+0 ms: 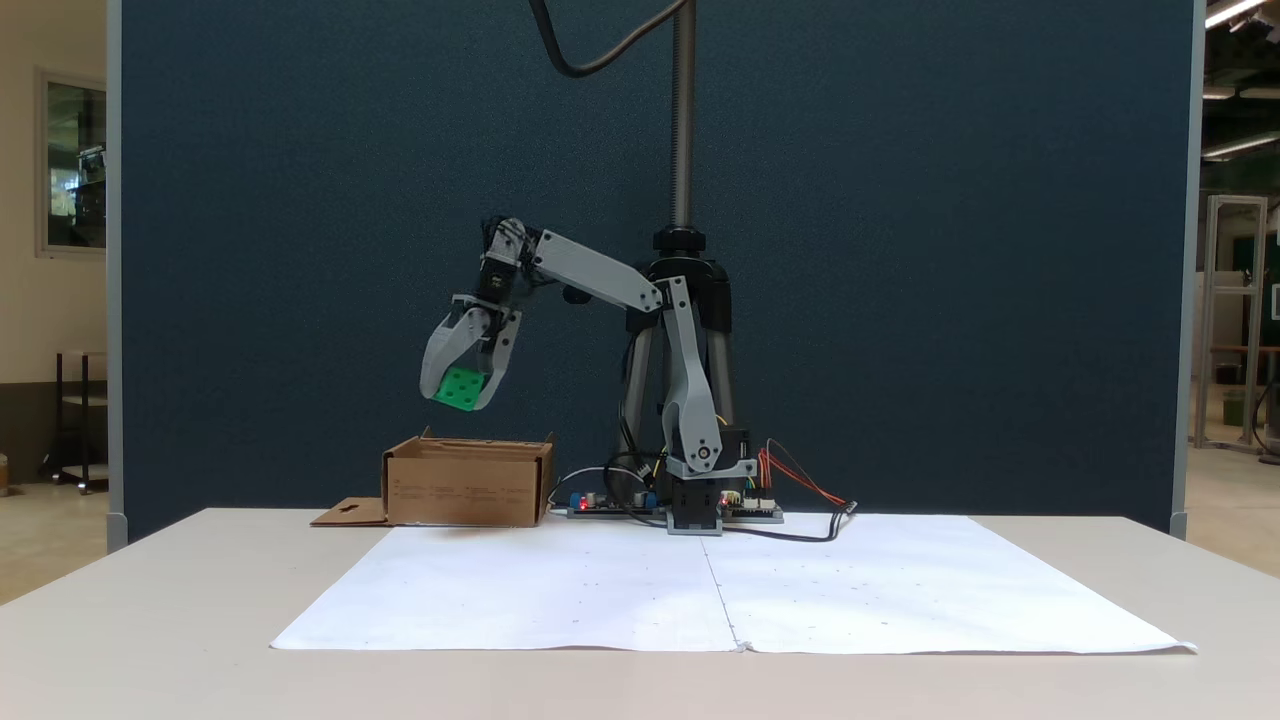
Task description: Grasp a green dice and put it in the bin.
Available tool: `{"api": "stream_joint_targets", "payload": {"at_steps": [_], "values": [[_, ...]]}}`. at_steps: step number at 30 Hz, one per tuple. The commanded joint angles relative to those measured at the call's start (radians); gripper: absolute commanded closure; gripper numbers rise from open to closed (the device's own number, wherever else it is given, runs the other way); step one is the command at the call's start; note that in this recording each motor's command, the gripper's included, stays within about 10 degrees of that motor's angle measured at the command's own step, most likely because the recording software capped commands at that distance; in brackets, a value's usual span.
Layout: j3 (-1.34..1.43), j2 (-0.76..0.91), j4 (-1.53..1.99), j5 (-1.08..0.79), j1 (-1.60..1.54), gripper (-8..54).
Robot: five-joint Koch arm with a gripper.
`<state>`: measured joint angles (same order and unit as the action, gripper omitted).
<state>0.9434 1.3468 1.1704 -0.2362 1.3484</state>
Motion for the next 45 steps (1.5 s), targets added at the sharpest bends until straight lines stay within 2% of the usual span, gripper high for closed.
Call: {"api": "stream_joint_targets", "payload": {"at_steps": [1,17,31,32,34,37,45], "values": [[-0.034,0.002,-0.051,-0.086,0.092,33.6],[0.028,-0.114,-0.094,-0.267,0.479,33.6],[0.175,-0.087,-0.189,-0.29,0.503,33.6],[0.179,-0.087,-0.189,-0.29,0.502,28.2],[0.181,-0.089,-0.19,-0.288,0.499,12.9],[0.192,-0.089,-0.199,-0.288,0.497,5.4],[0.195,-0.089,-0.202,-0.288,0.495,5.4]]}}
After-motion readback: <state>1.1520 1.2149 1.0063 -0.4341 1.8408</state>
